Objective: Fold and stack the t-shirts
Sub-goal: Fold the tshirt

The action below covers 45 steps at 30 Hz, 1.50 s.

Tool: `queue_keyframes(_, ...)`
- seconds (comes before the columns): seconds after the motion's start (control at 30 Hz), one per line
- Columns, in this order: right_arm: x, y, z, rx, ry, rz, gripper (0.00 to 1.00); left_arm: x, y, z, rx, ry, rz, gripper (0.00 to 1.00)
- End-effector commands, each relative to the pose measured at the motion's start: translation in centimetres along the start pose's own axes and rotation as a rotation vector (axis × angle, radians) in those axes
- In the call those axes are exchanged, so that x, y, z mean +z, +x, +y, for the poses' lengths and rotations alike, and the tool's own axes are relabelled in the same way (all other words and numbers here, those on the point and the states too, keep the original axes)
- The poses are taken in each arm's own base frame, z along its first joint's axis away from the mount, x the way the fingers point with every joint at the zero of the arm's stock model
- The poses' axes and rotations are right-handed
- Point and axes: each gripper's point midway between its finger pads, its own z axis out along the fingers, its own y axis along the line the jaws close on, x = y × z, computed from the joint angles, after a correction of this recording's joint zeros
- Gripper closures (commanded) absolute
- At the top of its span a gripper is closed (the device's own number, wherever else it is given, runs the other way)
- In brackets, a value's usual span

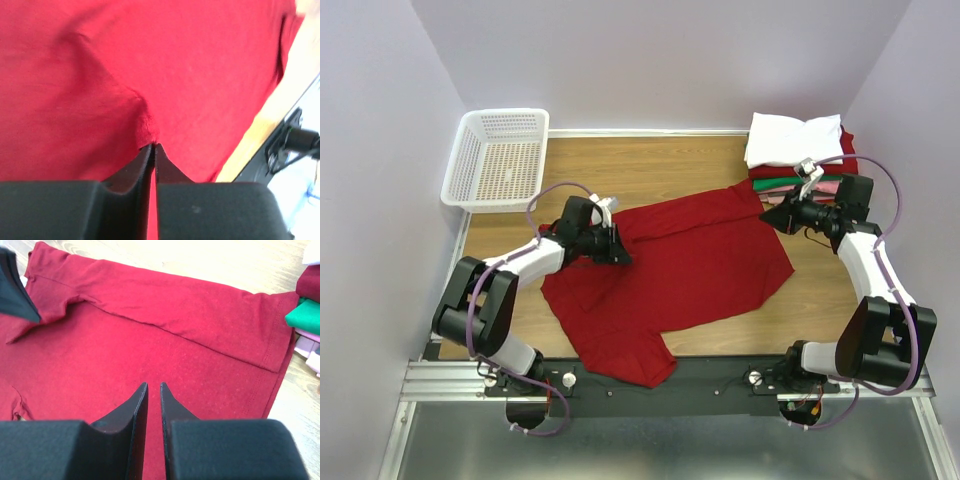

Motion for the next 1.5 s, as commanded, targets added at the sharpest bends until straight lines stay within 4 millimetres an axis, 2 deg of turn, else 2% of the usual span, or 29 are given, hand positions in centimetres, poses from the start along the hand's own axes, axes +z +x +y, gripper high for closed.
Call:
queue_keyframes(0.0, -0.2, 0.4, 0.3, 0.006, -0.017, -0.002, 0.78, 1.2, 3.1, -0.6, 0.012, 0.037, 0.1, 0.67)
queue_keyframes(0.07, -0.3, 0.4, 0.2, 0.005, -0.013, -0.002, 0.78, 0.7, 2.6, -0.3, 0.026, -0.017, 0.084, 0.56)
queue_keyframes(0.1, -0.3, 0.4, 0.2, 0.004, -0.011, -0.002, 0.78, 0.3, 1.6, 0.5, 0.038, -0.088, 0.044, 0.53)
queue_keyframes(0.17, -0.3, 0.5, 0.1, 0.006, -0.01, -0.002, 0.78, -1.5, -1.3, -0.3, 0.078, -0.144, -0.057, 0.49)
queue_keyframes(0.2, -0.3, 0.5, 0.1, 0.006, -0.012, -0.001, 0.78, -2.6, -2.3, 0.7, 0.082, -0.237, -0.104, 0.45)
queue_keyframes(0.23, -0.3, 0.6, 0.1, 0.008, -0.011, 0.001, 0.78, -3.5, -3.4, 0.5, 0.097, -0.272, -0.146, 0.42)
queue_keyframes(0.27, -0.3, 0.6, 0.1, 0.008, -0.011, 0.002, 0.78, -5.2, -5.3, -0.5, 0.124, -0.289, -0.221, 0.39)
queue_keyframes(0.3, -0.3, 0.7, 0.0, 0.009, -0.009, 0.003, 0.78, -6.5, -6.1, 0.5, 0.122, -0.367, -0.271, 0.33)
queue_keyframes(0.33, -0.3, 0.7, 0.0, 0.011, -0.006, 0.005, 0.78, -8.2, -7.3, -0.1, 0.132, -0.382, -0.34, 0.3)
queue_keyframes(0.37, -0.3, 0.7, -0.1, 0.009, -0.002, 0.006, 0.78, -8.9, -7.5, 0.3, 0.131, -0.404, -0.371, 0.25)
queue_keyframes(0.43, -0.2, 0.9, -0.6, 0.016, 0.015, 0.014, 0.78, -11.4, -8.6, 1.4, 0.084, -0.459, -0.478, 0.19)
queue_keyframes(0.47, -0.2, 1.0, -0.7, 0.018, 0.019, 0.017, 0.78, -12.0, -8.6, 2.1, 0.062, -0.469, -0.502, 0.18)
queue_keyframes(0.5, -0.2, 1.1, -1.0, 0.027, 0.031, 0.023, 0.78, -11.9, -7.9, 3.0, 0.04, -0.453, -0.501, 0.17)
queue_keyframes(0.53, -0.1, 1.3, -1.1, 0.033, 0.034, 0.028, 0.78, -12.8, -7.5, 4.9, -0.016, -0.469, -0.524, 0.17)
queue_keyframes(0.57, -0.1, 1.4, -1.2, 0.031, 0.037, 0.029, 0.77, -13.0, -7.5, 5.1, -0.037, -0.422, -0.537, 0.17)
queue_keyframes(0.63, -0.1, 1.5, -1.3, 0.037, 0.039, 0.033, 0.77, -13.7, -7.3, 6.7, -0.09, -0.414, -0.568, 0.18)
queue_keyframes(0.67, -0.1, 1.5, -1.3, 0.038, 0.04, 0.033, 0.77, -14.5, -6.9, 8.7, -0.148, -0.441, -0.589, 0.18)
queue_keyframes(0.73, -0.1, 1.4, -1.4, 0.037, 0.043, 0.033, 0.77, -14.6, -7.1, 9.3, -0.19, -0.422, -0.615, 0.2)
queue_keyframes(0.77, -0.1, 1.5, -1.4, 0.039, 0.043, 0.034, 0.77, -15.3, -7.1, 10.7, -0.237, -0.44, -0.642, 0.21)
queue_keyframes(0.8, -0.1, 1.5, -1.4, 0.039, 0.043, 0.033, 0.77, -15.2, -7.2, 11.1, -0.269, -0.441, -0.649, 0.21)
queue_keyframes(0.87, -0.1, 1.5, -1.4, 0.04, 0.043, 0.034, 0.77, -14.5, -7.4, 11.9, -0.316, -0.438, -0.638, 0.26)
queue_keyframes(0.93, -0.1, 1.5, -1.4, 0.041, 0.044, 0.034, 0.77, -13.6, -7.2, 13.2, -0.351, -0.462, -0.599, 0.27)
queue_keyframes(0.97, -0.2, 1.4, -1.4, 0.038, 0.045, 0.032, 0.77, -13.6, -7.7, 13.5, -0.356, -0.475, -0.6, 0.3)
queue_keyframes(1.13, -0.2, 1.4, -1.4, 0.04, 0.043, 0.032, 0.77, -12.7, -7.1, 17.4, -0.436, -0.627, -0.528, 0.3)
queue_keyframes(1.4, -0.2, 1.3, -1.4, 0.041, 0.038, 0.028, 0.77, -11.4, -6.1, 20.2, -0.469, -0.714, -0.457, 0.3)
queue_keyframes(1.47, -0.3, 1.2, -1.3, 0.04, 0.039, 0.027, 0.77, -10.8, -5.3, 20.9, -0.484, -0.727, -0.425, 0.37)
